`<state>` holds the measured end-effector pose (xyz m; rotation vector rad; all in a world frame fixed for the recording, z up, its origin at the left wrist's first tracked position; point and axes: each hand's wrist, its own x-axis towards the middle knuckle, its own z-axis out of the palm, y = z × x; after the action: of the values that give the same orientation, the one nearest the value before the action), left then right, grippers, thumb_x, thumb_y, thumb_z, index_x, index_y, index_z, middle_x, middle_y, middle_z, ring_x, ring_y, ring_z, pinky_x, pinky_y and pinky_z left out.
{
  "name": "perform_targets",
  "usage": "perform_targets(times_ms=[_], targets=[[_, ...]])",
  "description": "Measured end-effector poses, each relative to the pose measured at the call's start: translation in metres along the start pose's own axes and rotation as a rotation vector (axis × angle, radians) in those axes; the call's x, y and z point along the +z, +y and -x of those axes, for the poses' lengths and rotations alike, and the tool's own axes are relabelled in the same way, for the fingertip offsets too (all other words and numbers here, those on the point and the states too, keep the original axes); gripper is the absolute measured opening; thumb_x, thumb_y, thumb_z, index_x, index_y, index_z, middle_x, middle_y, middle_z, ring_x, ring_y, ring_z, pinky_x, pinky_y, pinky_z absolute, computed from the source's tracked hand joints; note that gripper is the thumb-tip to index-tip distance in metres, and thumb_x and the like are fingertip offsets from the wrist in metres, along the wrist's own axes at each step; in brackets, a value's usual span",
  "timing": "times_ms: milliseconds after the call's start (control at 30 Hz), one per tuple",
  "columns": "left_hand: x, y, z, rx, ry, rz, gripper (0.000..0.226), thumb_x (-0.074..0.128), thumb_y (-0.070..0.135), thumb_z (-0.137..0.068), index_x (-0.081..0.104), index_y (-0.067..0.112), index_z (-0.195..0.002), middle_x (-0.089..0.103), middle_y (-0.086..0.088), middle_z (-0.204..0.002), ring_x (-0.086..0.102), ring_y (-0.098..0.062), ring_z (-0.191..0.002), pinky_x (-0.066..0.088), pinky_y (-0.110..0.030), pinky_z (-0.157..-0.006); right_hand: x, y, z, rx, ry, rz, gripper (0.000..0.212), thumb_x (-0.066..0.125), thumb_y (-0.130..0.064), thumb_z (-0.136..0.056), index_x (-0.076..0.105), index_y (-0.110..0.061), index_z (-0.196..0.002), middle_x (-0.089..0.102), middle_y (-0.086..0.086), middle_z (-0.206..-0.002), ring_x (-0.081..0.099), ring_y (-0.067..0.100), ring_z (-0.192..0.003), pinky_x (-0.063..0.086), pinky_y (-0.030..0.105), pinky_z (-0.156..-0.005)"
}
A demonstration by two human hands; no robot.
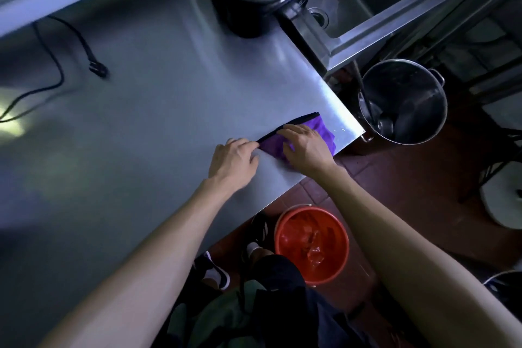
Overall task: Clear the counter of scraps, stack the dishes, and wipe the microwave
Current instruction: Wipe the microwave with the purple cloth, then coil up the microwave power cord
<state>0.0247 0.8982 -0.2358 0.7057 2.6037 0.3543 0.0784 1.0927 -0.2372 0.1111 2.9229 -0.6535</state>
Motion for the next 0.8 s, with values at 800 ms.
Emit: perform_targets(times_ms=[800], targets=[[-0.073, -0.336, 0.210, -0.430, 0.183, 0.168, 0.039, 0.053, 0.039, -0.096, 0.060, 0.023, -0.131, 0.063, 0.000, -0.132, 0.056, -0.028, -0.121, 0.045, -0.042, -0.098, 0.103, -0.352, -0.063, -0.260, -0.336, 0.167, 0.040, 0.048, -0.021, -0.101, 0.054, -0.022, -0.140, 0.051, -0.003, -0.148, 0.044, 0.021, -0.137, 0.041, 0.040, -0.108]])
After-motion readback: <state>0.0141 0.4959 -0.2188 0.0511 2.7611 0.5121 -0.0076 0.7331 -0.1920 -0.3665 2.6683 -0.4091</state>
